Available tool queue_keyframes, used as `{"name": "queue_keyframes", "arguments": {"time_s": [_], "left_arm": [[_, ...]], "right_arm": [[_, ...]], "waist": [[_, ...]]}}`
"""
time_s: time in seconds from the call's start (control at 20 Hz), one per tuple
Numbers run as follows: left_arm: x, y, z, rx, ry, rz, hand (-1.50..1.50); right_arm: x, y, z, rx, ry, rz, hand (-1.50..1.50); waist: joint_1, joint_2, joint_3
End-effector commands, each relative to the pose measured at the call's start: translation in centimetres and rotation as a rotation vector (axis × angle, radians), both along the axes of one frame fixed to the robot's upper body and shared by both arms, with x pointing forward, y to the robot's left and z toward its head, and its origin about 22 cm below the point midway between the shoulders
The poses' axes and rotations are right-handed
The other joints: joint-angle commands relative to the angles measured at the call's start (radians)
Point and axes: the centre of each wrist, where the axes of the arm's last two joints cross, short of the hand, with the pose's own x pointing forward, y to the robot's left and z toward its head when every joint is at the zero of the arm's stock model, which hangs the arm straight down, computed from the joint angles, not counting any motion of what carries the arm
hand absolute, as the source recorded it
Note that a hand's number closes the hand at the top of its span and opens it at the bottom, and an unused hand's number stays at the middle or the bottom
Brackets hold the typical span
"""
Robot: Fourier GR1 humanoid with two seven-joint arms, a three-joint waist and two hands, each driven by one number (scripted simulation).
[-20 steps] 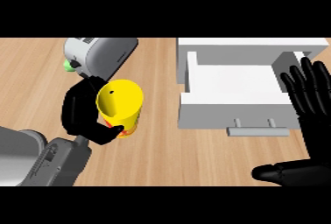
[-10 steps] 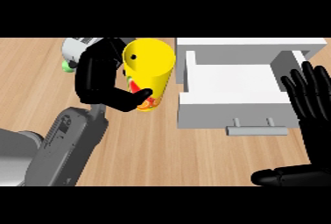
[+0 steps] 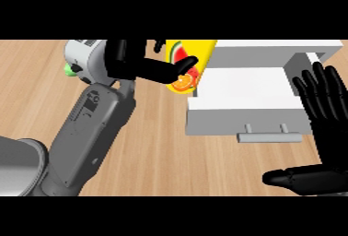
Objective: Pick up the cup, place it into the drawer and close the drawer
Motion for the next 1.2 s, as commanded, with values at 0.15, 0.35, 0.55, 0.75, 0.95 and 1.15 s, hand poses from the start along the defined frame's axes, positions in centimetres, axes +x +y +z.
{"name": "queue_keyframes", "arguments": {"time_s": [0.15,0.35,0.55,0.75,0.95,1.15], "left_arm": [[1.9,-3.5,-0.1,0.065,0.05,-0.025,1.5],[2.2,-5.4,-1.2,0.111,0.069,0.019,1.5],[2.8,-6.6,0.0,0.113,0.103,0.022,1.5],[3.9,-7.7,1.1,0.129,0.112,0.028,1.5],[4.1,-7.2,-2.5,0.166,0.152,0.039,1.5],[4.6,-8.1,-1.9,0.203,0.169,0.05,1.5]], "right_arm": [[0.4,-0.6,1.6,0.005,-0.001,-0.013,-1.5],[-0.6,-0.5,0.4,-0.007,-0.014,0.003,-1.5],[0.5,-0.5,0.2,-0.004,-0.005,0.01,-1.5],[-0.4,-1.6,0.8,-0.019,-0.003,0.007,-1.5],[-1.2,-1.3,0.6,-0.01,-0.011,0.006,-1.5],[-0.7,-0.7,-0.1,-0.009,-0.003,-0.002,-1.5]], "waist": [[-0.002,0.001,0.0],[-0.011,0.002,0.0],[-0.009,0.002,0.0],[-0.023,0.005,0.0],[-0.034,0.006,0.0],[-0.041,0.009,0.0]]}}
